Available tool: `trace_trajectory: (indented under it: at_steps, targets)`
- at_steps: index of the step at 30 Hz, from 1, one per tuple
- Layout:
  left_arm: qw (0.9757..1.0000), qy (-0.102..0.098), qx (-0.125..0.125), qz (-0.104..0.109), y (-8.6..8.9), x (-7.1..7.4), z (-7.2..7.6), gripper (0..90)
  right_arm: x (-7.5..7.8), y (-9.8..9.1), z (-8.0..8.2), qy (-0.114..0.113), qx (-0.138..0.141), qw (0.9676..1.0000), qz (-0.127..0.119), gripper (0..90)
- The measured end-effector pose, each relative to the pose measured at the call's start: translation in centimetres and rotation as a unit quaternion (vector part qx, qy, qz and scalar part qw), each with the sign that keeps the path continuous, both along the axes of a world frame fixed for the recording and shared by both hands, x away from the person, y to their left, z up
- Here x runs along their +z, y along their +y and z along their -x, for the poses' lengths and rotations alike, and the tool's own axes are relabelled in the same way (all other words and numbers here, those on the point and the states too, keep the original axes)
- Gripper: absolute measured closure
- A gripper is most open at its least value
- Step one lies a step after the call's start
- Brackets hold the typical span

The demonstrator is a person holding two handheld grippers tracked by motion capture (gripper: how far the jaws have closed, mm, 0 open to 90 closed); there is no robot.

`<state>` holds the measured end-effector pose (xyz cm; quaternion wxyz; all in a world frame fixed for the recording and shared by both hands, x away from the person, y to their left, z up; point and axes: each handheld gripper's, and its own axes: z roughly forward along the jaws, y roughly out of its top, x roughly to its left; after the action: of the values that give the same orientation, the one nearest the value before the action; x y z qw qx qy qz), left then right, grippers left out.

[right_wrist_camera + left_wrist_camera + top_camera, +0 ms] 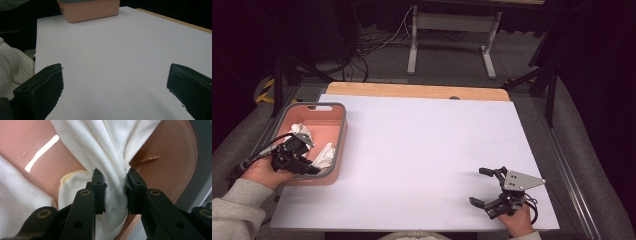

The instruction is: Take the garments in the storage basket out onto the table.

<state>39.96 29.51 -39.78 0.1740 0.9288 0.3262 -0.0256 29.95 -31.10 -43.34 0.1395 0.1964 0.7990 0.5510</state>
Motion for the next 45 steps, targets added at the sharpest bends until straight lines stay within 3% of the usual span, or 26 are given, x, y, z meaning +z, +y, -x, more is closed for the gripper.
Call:
trace_trajectory:
  at_steps: [15, 21, 23, 27, 29, 33, 35, 39, 40, 41, 42, 43, 44, 45]
  targets:
    - [0.9998, -0.009, 0.014, 0.007, 0.1, 0.5, 0.2, 77.5, 0.0, 0.0, 0.0, 0.000, 0.001, 1.0000, 0.000, 1.2]
    - [0.9990, -0.027, 0.024, 0.027, 0.5, 1.3, 0.4, 78.1, 0.0, 0.0, 0.0, 0.000, 0.001, 1.0000, -0.001, 1.2]
    - [0.9977, -0.044, 0.029, 0.043, 0.9, 2.0, 0.4, 78.1, 0.0, 0.0, 0.0, 0.000, 0.001, 1.0000, 0.000, 1.2]
    - [0.9955, -0.057, 0.039, 0.065, 1.2, 2.5, 0.6, 78.2, 0.0, 0.0, 0.0, 0.001, 0.001, 1.0000, 0.000, 1.2]
    - [0.9929, -0.068, 0.046, 0.086, 1.5, 2.9, 0.8, 78.2, 0.0, 0.0, 0.0, 0.001, 0.000, 1.0000, 0.000, 1.2]
    - [0.9889, -0.089, 0.056, 0.105, 2.1, 3.5, 1.1, 78.2, 0.0, 0.0, 0.0, 0.001, 0.001, 1.0000, 0.000, 1.1]
    - [0.9858, -0.104, 0.060, 0.117, 2.5, 3.9, 1.3, 78.2, 0.0, 0.0, -0.1, 0.001, 0.001, 1.0000, 0.000, 1.2]
    - [0.9767, -0.133, 0.072, 0.152, 3.0, 4.8, 1.8, 78.2, 0.0, 0.1, -0.1, 0.002, 0.001, 1.0000, -0.001, 1.1]
    - [0.9767, -0.133, 0.072, 0.152, 3.0, 4.8, 1.8, 78.2, 0.0, 0.1, -0.1, 0.002, 0.001, 1.0000, -0.001, 1.2]
    - [0.9719, -0.146, 0.071, 0.170, 3.2, 5.1, 2.0, 78.1, 0.0, 0.1, -0.1, 0.001, 0.001, 1.0000, -0.001, 1.2]
    - [0.9693, -0.155, 0.070, 0.177, 3.3, 5.3, 2.1, 78.1, 0.0, 0.1, -0.1, 0.001, 0.001, 1.0000, -0.001, 1.1]
    - [0.9693, -0.155, 0.070, 0.177, 3.3, 5.3, 2.1, 78.1, 0.0, 0.1, -0.1, 0.001, 0.001, 1.0000, -0.001, 1.1]
    - [0.9635, -0.169, 0.073, 0.194, 3.5, 5.5, 2.3, 78.1, 0.0, 0.1, -0.1, 0.001, 0.001, 1.0000, -0.001, 1.2]
    - [0.9610, -0.179, 0.072, 0.198, 3.6, 5.7, 2.3, 78.2, 0.0, 0.1, -0.1, 0.001, 0.001, 1.0000, -0.001, 1.1]
